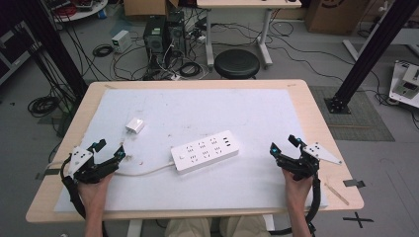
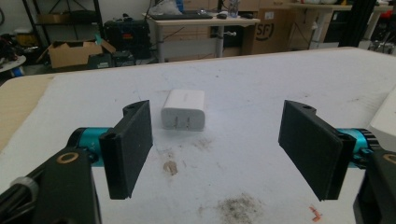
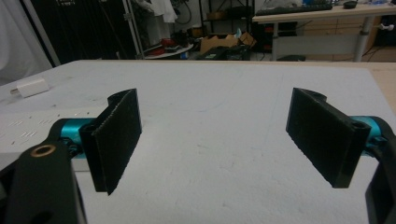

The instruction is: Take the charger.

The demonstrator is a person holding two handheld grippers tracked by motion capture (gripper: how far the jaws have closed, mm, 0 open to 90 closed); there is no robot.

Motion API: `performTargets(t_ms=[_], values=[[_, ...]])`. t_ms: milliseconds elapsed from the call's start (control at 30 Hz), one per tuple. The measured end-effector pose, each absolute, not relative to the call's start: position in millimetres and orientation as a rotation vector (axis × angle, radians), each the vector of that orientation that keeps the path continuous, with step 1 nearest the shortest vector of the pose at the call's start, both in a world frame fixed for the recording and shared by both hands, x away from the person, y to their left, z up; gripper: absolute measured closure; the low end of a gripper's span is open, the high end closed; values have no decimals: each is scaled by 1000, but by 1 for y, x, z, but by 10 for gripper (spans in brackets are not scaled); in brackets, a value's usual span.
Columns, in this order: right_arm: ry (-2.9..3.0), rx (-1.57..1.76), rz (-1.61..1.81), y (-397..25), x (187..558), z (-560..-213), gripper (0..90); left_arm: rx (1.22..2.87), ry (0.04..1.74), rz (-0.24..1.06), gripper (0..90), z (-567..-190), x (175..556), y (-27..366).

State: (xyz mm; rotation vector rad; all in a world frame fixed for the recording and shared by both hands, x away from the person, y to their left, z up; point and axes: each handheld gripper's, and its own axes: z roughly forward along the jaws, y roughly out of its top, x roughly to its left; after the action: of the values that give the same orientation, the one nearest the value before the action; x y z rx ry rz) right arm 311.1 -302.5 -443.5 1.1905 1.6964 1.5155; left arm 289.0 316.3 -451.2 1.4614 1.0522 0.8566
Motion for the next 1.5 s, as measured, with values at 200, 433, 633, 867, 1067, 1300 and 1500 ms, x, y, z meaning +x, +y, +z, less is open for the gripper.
performTargets(t_ms=[200,433,633,867,1067,1300,1500], values=[[1729,1174,1490,-300,313,-444,187,1484,1069,826,258,-443,295,314],[1733,1172,1472,-299,313,-444,187,1598,1047,790,258,-413,309,306],[1752,1190,1477,-299,314,-445,186,1665,1056,749,254,-397,325,303],[1770,1184,1480,-298,314,-445,187,1757,1078,715,253,-380,351,302],[1767,1188,1469,-298,314,-445,187,1855,1083,695,253,-367,376,297],[1772,1182,1458,-297,314,-446,187,1957,1104,680,259,-364,412,294],[1776,1182,1451,-297,314,-446,187,2004,1134,625,258,-371,433,292]])
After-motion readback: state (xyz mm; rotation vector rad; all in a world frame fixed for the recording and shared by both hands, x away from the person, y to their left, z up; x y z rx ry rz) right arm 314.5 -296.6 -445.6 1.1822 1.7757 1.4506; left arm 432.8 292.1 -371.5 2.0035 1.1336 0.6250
